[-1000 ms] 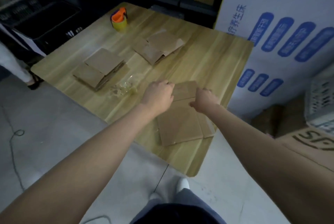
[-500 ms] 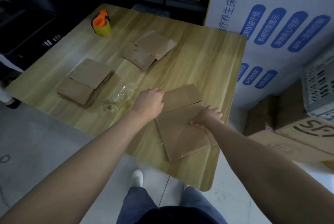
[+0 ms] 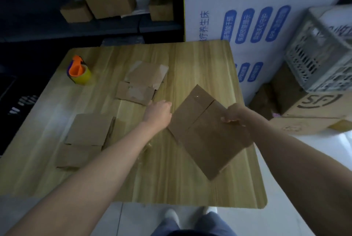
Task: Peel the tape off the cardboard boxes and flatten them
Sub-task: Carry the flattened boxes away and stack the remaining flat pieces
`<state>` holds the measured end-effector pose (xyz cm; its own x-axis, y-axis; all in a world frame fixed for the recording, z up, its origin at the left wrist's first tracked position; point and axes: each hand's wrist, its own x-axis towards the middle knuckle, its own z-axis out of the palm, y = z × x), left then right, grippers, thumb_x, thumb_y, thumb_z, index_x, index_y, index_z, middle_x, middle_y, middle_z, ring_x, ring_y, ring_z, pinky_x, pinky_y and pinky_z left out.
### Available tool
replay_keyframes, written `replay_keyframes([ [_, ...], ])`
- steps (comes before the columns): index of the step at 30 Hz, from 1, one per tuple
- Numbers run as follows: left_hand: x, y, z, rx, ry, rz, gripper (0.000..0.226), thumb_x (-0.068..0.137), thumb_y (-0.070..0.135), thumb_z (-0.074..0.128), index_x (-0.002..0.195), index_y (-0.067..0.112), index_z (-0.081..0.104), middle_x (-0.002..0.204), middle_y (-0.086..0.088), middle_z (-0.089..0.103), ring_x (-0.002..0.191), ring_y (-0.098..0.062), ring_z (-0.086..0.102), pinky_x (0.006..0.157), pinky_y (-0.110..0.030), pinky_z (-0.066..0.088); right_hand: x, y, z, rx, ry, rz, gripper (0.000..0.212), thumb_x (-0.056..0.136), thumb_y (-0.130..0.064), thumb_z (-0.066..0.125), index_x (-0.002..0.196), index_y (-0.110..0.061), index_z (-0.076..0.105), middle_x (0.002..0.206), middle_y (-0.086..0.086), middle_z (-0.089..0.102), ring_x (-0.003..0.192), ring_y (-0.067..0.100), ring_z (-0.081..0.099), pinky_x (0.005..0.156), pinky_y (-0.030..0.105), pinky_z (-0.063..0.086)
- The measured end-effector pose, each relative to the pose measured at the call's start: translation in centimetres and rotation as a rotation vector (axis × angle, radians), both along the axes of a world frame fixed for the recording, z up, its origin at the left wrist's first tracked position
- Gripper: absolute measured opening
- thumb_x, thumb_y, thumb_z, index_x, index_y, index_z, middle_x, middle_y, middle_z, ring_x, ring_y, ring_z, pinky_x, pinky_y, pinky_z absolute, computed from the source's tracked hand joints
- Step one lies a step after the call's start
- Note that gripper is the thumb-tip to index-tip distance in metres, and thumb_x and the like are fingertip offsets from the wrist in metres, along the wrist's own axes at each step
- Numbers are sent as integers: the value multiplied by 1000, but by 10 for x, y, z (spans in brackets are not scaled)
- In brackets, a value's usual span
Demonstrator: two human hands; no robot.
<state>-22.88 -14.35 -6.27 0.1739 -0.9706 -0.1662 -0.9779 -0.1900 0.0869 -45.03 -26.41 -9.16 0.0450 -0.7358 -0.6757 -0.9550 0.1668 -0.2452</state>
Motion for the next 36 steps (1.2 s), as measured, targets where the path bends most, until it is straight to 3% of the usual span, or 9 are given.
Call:
replay_keyframes([
  [3, 10, -22, 8, -99, 46, 74, 28, 93, 14, 49, 118, 8, 59, 117, -9, 61, 107, -25, 58, 109, -47, 31, 7, -36, 55, -255, -107, -54, 38, 91, -27, 56, 117, 0, 56, 112, 15, 59, 99, 29, 57, 76, 32, 45],
  [7, 43, -40, 10, -162, 168, 206, 19, 90, 15, 54, 104, 7, 64, 104, -13, 65, 97, -30, 62, 85, -39, 49, 29, -66, 87, -474, -272, -171, 19, 88, -15, 53, 102, -3, 59, 97, 14, 61, 87, 30, 60, 73, 39, 52],
  [13, 137, -67, -9, -111, 458, 568, 43, 90, 23, 61, 127, 3, 52, 128, -16, 56, 115, -31, 54, 91, -35, 44, 100, -61, 77, -488, -461, -375, 6, 88, -17, 51, 91, -12, 51, 81, 4, 54, 70, 20, 54, 63, 35, 45],
  [16, 189, -88, -23, -83, 597, 681, 45, 88, 22, 65, 125, 1, 51, 126, -17, 56, 114, -32, 55, 85, -34, 43, 129, -66, 61, -514, -479, -444, 11, 87, -18, 55, 95, -12, 56, 80, 3, 56, 69, 18, 53, 66, 32, 43],
  [21, 253, -118, -60, 43, 659, 683, 60, 80, 26, 75, 127, -2, 51, 130, -18, 55, 118, -30, 54, 95, -36, 45, 168, -82, 39, -502, -415, -574, 25, 89, -21, 52, 110, -9, 57, 97, 11, 60, 87, 29, 56, 75, 36, 44],
  [28, 283, -152, -103, 175, 776, 678, 87, 62, 42, 86, 132, 3, 51, 133, -13, 55, 121, -29, 53, 101, -39, 43, 195, -95, 10, -522, -436, -733, 31, 89, -21, 52, 116, -8, 57, 91, 8, 59, 85, 28, 57, 72, 38, 45],
  [30, 282, -159, -112, 169, 725, 698, 88, 59, 47, 86, 130, 6, 54, 131, -11, 57, 119, -29, 54, 100, -39, 44, 195, -93, 6, -522, -445, -755, 31, 90, -23, 53, 117, -9, 57, 94, 9, 60, 85, 28, 57, 71, 37, 44],
  [33, 279, -165, -129, 190, 847, 751, 79, 65, 36, 85, 130, 3, 53, 133, -13, 55, 119, -29, 54, 102, -37, 42, 191, -89, 1, -493, -455, -788, 30, 91, -26, 53, 118, -14, 55, 94, 6, 60, 84, 26, 58, 69, 38, 42],
  [36, 276, -163, -136, 212, 897, 803, 66, 77, 24, 79, 131, 0, 49, 134, -14, 53, 117, -29, 53, 86, -29, 40, 185, -82, -2, -496, -454, -844, 31, 91, -26, 54, 120, -13, 54, 90, 5, 58, 84, 25, 57, 70, 38, 42],
])
